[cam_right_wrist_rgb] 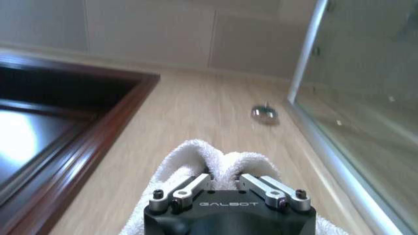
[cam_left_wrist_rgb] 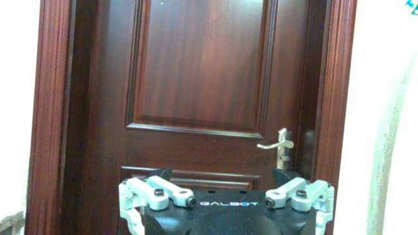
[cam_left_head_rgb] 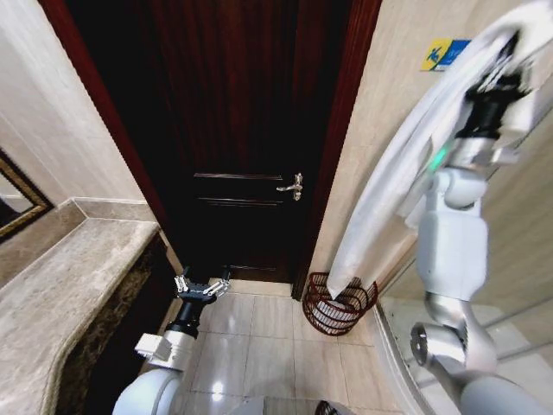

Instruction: Discard the used towel into the hamper.

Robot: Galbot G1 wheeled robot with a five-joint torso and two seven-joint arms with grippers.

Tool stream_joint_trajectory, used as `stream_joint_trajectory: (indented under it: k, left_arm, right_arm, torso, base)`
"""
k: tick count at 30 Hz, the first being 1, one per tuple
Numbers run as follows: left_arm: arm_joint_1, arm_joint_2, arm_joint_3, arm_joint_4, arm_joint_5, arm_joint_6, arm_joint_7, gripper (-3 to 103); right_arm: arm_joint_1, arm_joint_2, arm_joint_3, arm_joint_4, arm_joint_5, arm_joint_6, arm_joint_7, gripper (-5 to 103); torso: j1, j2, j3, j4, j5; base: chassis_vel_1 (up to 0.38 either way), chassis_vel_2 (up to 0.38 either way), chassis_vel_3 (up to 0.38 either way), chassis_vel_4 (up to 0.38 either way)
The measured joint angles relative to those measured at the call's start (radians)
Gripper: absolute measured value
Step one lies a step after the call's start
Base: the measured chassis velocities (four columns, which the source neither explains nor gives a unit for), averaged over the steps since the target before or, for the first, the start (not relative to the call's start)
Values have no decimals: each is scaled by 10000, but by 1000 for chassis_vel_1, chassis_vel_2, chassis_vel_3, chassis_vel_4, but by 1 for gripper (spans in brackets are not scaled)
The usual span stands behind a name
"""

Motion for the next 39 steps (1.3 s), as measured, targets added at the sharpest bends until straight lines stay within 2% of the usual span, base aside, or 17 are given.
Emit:
stream_joint_trajectory:
  k: [23,39]
  left_arm:
    - [0,0,0,0,0,0,0,99]
    - [0,-1,0,0,0,0,0,99]
  right_arm:
    - [-2478,518,519,97,63,594,-128,7]
    - [-3458,706,812,197,79,878,-229,7]
  torso:
    - [0,1,-1,0,-3]
    - [0,1,-1,1,0]
  base:
    - [0,0,0,0]
    - [0,0,0,0]
